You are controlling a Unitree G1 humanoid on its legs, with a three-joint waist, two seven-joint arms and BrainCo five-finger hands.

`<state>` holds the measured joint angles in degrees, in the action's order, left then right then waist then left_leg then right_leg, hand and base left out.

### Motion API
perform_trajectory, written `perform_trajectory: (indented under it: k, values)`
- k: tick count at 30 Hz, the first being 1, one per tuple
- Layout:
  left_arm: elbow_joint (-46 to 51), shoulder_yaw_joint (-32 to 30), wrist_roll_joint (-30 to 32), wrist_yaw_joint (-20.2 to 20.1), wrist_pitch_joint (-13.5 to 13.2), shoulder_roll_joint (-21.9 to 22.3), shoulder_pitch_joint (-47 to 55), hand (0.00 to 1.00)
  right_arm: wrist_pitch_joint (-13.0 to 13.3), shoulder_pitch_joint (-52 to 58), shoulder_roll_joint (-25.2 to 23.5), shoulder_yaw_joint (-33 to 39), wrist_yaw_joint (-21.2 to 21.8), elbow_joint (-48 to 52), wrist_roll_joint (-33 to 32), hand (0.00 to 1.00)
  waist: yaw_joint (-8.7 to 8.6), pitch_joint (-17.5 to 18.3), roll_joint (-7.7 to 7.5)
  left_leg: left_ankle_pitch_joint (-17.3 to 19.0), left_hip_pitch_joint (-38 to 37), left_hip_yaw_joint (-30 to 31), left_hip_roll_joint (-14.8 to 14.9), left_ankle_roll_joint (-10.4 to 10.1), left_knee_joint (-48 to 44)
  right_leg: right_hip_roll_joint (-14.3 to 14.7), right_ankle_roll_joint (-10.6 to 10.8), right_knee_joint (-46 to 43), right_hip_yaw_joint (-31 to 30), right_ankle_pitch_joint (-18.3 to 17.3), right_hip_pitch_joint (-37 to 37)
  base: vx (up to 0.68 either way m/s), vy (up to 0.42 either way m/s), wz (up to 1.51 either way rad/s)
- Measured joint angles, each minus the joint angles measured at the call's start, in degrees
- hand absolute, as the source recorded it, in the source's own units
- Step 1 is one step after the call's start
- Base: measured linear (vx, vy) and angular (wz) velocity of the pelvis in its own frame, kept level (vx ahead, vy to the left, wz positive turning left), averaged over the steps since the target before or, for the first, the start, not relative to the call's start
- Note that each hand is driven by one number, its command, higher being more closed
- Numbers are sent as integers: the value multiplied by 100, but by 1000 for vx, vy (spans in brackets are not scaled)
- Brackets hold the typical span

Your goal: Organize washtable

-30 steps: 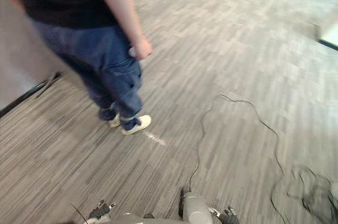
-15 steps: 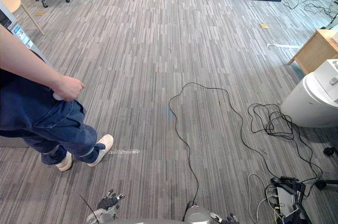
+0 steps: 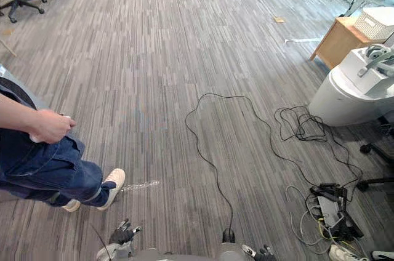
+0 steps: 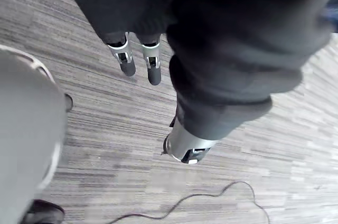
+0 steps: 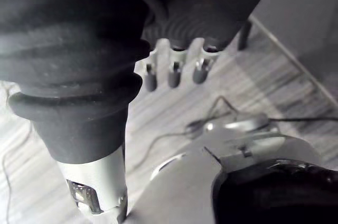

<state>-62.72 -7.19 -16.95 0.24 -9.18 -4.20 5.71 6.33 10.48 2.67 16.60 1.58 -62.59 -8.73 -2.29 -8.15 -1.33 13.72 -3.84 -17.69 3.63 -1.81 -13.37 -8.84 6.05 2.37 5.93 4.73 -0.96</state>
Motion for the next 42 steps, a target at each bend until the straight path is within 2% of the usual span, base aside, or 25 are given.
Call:
perform_trajectory:
  k: [1,2,9,13,14,15,24,26,37,38,41,42]
  values:
    - [-50,-40,-37,4,19,-13,8,0,1,9,-17,1,0,-12,-46,0,-13,58,-91,-27,-110,-11,-33,16,100,-6,0,6,-7,0,-67,-18,63,-20]
    - [-107,-24,-35,-6,18,-21,11,0,1,19,-24,4,-1,-36,-96,0,-19,77,-33,-44,-136,-9,-54,17,163,-9,0,39,-8,0,-106,-31,31,-7]
    - [-269,53,-23,-17,14,3,5,0,-4,19,13,-90,75,-197,-201,0,-8,263,-36,-140,-245,58,-61,-4,349,24,-1,144,31,1,-192,-16,-25,2]
    - [-368,57,-24,-16,6,57,3,0,-4,23,70,-97,106,-271,-198,0,-10,334,43,-146,-330,62,-47,-9,409,51,-3,183,32,3,-270,-50,-43,-3]
    - [-378,58,-24,-16,5,60,4,0,-4,21,83,-130,105,-305,-199,0,0,354,37,-170,-378,61,-53,-6,467,53,-3,185,32,3,-291,-40,-29,0]
    - [-533,57,-29,-16,6,-34,-12,0,-11,7,109,-425,95,-406,-195,0,4,512,-40,-287,-400,100,-75,-21,700,80,-56,329,48,94,-280,0,0,0]
    - [-530,54,80,-26,25,-46,-28,0,-30,6,95,-411,105,-437,-234,0,4,494,-56,-332,-349,89,-77,-38,778,81,-56,329,71,94,-195,0,0,0]
    - [-528,54,299,-33,100,-54,-69,0,-38,5,88,-387,118,-446,-335,0,-1,493,-56,-420,-291,80,-84,-59,909,85,-44,327,89,103,-78,-20,-34,0]
    - [-505,31,290,-43,144,-81,-239,0,-157,-155,47,-178,244,-525,-1020,0,-17,177,-119,-434,-283,-166,-99,-67,1037,73,-9,305,18,175,159,-39,-38,-11]
    - [-467,59,290,-36,142,-68,-243,0,-176,-218,70,-178,245,-509,-1136,0,-8,122,-82,-432,-269,-222,-72,-65,1033,70,-5,67,25,152,316,-63,-3,-20]
    - [-414,176,293,-46,144,-78,-364,0,-155,-304,59,-163,243,-271,-1290,0,-43,-251,-34,-415,-332,-274,-82,-36,1035,-44,-104,-1339,49,-351,905,-100,14,-8]
    - [-392,208,289,-49,142,-78,-384,0,-131,-304,21,-101,238,-111,-1407,0,-76,-369,-17,-395,-483,-250,-107,31,1065,-168,-146,-2175,57,-513,1248,-41,17,5]
